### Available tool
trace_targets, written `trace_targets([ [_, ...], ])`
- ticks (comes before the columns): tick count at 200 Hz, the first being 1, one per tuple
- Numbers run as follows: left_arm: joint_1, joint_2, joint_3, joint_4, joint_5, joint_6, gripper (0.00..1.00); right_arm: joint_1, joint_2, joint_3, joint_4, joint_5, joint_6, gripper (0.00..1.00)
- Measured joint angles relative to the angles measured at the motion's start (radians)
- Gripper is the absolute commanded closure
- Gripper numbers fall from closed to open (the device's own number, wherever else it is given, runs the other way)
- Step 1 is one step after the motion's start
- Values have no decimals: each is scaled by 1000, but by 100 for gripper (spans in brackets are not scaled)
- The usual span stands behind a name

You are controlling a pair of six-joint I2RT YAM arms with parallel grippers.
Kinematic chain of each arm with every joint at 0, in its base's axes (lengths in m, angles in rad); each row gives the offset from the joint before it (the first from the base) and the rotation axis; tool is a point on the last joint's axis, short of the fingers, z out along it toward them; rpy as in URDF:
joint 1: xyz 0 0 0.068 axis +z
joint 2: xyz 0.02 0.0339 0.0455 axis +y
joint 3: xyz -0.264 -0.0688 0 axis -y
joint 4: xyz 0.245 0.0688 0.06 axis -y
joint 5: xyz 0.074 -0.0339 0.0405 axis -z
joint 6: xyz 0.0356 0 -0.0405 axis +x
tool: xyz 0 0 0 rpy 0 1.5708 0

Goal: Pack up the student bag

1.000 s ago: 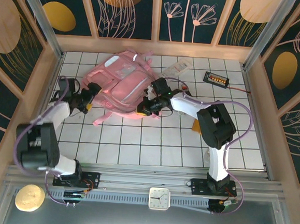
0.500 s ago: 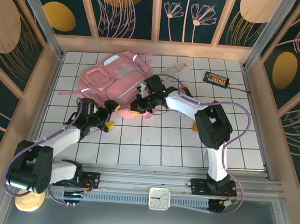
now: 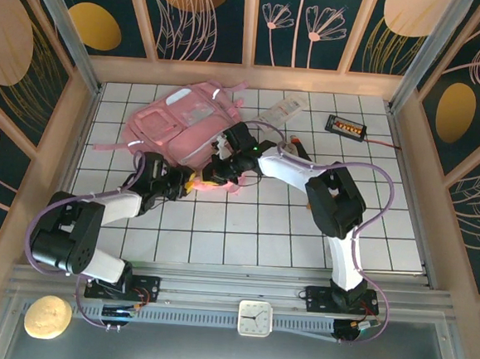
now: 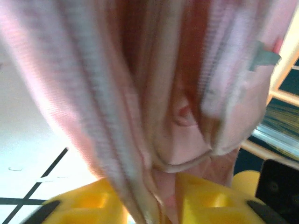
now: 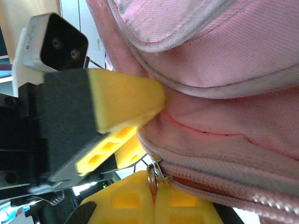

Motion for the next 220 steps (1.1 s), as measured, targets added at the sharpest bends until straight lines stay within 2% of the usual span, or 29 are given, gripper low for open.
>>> trace_targets([
  [9,0,3,1,-1,0,3,100,0,1,4,-4,3,-1,100],
  [22,-1,3,13,-19,3,36,100,2,1,6,-19,8,-4,100],
  [40,-2,7,71,-125,3,136,100,1,1,18,-66,24,-29,100],
  [94,2,6,364,-608,-42,651,100,-69,0,40,-182,13,-205,100],
  [107,28,0,396,-680,-44,756,100,-98,-1,54,-206,9,-243,100],
  [133,139,-35,417,-837,-85,927,100,-192,4,87,-288,35,-303,100],
  [165,146,-77,426,-949,-129,1049,100,-275,71,213,-380,61,-373,100],
  [220,192,-117,435,-1011,-202,1136,100,-311,216,367,-436,73,-407,100],
])
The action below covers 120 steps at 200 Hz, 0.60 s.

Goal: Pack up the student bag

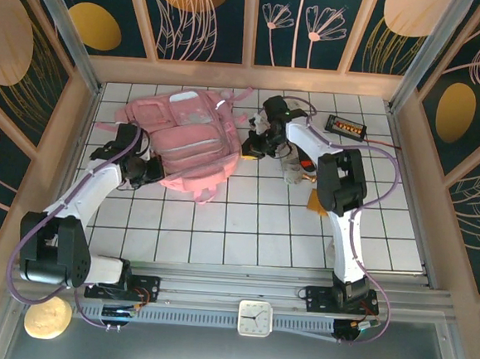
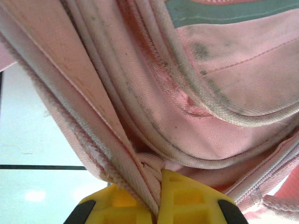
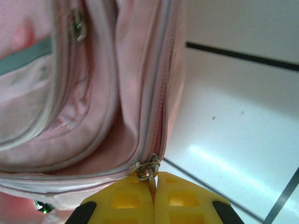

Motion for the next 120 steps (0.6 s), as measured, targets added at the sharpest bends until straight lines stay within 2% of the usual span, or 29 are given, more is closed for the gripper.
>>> trace_targets([
  [20,27,16,34,-24,-5,17,100,2,13,13,1,-9,-10,100],
  [41,53,67,84,-37,-25,31,92,11,5,-6,28,-13,-15,100],
  [46,62,86,96,-37,-29,32,85,16,-5,-29,45,-11,-14,100],
  [59,84,139,127,-37,-51,42,54,32,-42,-96,82,-8,-8,100],
  [69,106,183,156,-26,-74,48,19,49,-77,-148,100,0,6,100],
  [72,114,196,166,-22,-79,47,5,56,-90,-166,107,3,13,100],
  [74,119,205,173,-19,-80,48,2,59,-97,-176,110,4,13,100],
  [102,166,238,206,20,-60,8,1,119,-169,-257,143,9,72,100],
  [120,167,151,136,80,26,-92,1,156,-178,-266,169,6,102,100],
])
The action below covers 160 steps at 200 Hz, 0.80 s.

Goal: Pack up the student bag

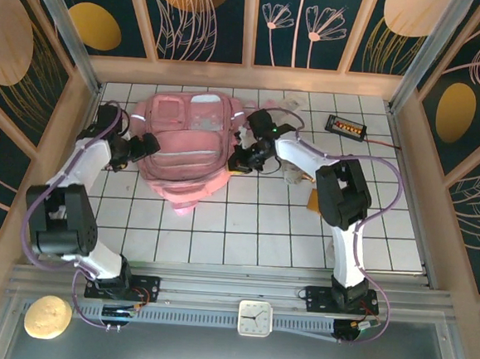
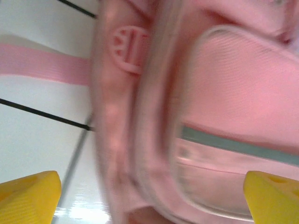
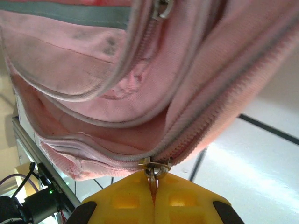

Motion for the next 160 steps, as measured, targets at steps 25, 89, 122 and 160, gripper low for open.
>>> trace_targets([
  [25,-14,-240,-211,101,145,-212,1,18,0,0,15,-7,20,100],
  [89,-235,-465,-662,531,247,-932,1,18,1,0,26,-7,40,100],
  [122,-283,-412,-666,653,236,-1100,1,23,1,0,33,-6,42,100],
  [160,-321,-272,-641,721,224,-1157,1,40,1,0,55,-5,61,100],
])
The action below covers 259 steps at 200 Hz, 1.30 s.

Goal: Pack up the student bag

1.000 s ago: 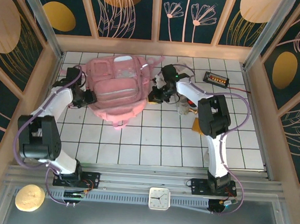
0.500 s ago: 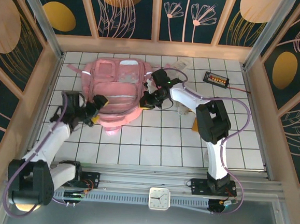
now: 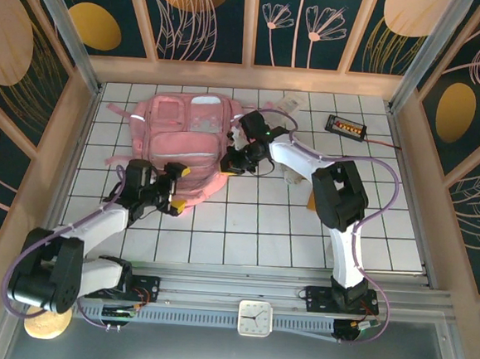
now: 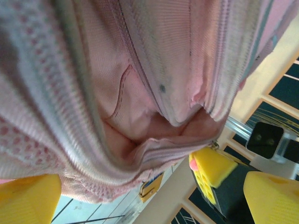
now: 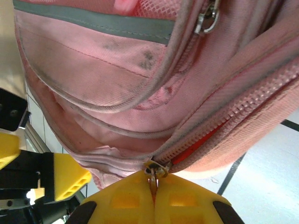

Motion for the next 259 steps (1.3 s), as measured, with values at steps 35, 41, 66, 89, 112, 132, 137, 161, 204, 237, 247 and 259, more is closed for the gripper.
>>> trace_targets([
  [35,-3,136,11,75,8,-2,37,13,0,-7,27,11,24,100],
  [41,-3,156,12,87,14,-3,50,16,0,-7,29,14,29,100],
  [66,-8,210,26,108,29,21,87,26,0,-7,44,25,37,100],
  [89,-8,235,47,105,43,72,100,30,0,-8,51,30,32,100],
  [112,-1,204,61,48,41,142,100,24,0,2,3,45,-19,100],
  [132,23,114,61,-27,37,212,100,8,8,39,-75,56,-85,100],
  [137,28,90,61,-44,35,228,100,0,12,52,-95,59,-103,100],
  [161,42,-25,61,-134,16,297,100,-60,53,156,-194,102,-192,100],
  [204,61,-142,52,-252,16,395,100,-122,232,467,-349,217,-323,100],
  [237,69,-146,51,-315,16,458,100,-151,338,599,-380,239,-346,100],
  [247,69,-146,51,-315,19,469,100,-163,354,612,-385,218,-345,100],
  [259,69,-146,51,-316,20,483,100,-171,364,623,-391,195,-340,100],
])
